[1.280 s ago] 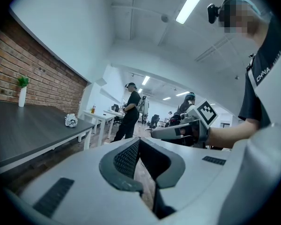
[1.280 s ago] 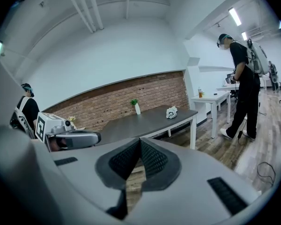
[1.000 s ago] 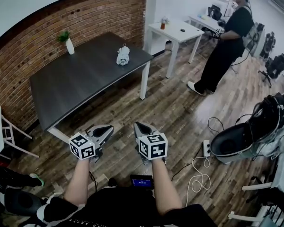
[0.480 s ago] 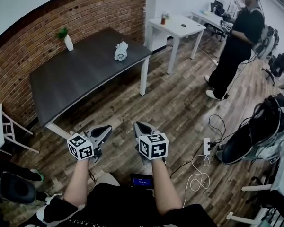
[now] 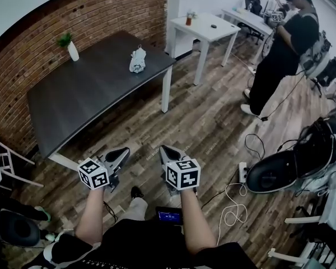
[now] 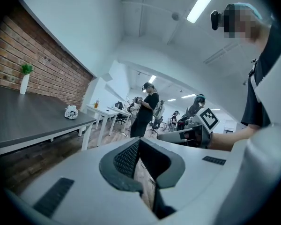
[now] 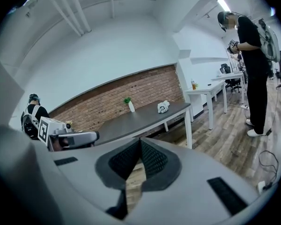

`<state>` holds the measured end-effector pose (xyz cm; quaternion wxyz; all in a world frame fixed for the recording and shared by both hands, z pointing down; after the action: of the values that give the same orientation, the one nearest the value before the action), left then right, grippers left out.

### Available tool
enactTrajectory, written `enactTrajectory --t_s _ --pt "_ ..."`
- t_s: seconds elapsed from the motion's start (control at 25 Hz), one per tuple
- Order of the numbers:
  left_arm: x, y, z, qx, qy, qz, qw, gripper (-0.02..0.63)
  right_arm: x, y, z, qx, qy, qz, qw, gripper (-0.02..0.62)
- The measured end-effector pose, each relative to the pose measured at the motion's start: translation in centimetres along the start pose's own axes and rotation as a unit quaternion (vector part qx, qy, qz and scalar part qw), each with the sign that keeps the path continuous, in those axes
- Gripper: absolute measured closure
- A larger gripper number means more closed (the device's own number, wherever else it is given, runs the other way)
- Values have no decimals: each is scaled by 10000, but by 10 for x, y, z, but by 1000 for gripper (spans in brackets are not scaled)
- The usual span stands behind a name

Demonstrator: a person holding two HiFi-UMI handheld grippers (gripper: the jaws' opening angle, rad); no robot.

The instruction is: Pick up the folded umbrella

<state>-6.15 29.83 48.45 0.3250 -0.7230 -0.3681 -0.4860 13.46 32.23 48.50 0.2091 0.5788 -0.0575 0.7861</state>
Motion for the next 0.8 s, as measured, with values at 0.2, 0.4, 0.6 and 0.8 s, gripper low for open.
enactTrajectory --t_s 0.2,0.4,0.6,0.8 --pt "-11 30 -50 182 -112 69 9997 604 -19 47 15 177 -100 55 9998 586" --pt "-33 49 -105 334 -129 100 9993 604 -36 103 17 323 -126 102 9993 586" --pt "-47 51 -151 362 -140 39 9992 604 -43 148 9 404 -90 112 9991 586" --pt "-53 48 -189 333 -261 62 9991 604 -42 182 1 462 -102 59 9989 586"
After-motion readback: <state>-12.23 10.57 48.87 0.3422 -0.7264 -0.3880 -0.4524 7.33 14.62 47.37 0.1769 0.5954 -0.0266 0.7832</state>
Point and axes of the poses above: the fingertips, and each gripper's own axes: y forward along the fingers, z to its right, x out of its underside, the point moved 5 cm from there along -y, backward along the fingers, and after that the axes turned 15 degrees about z, right-handed, at the moved point
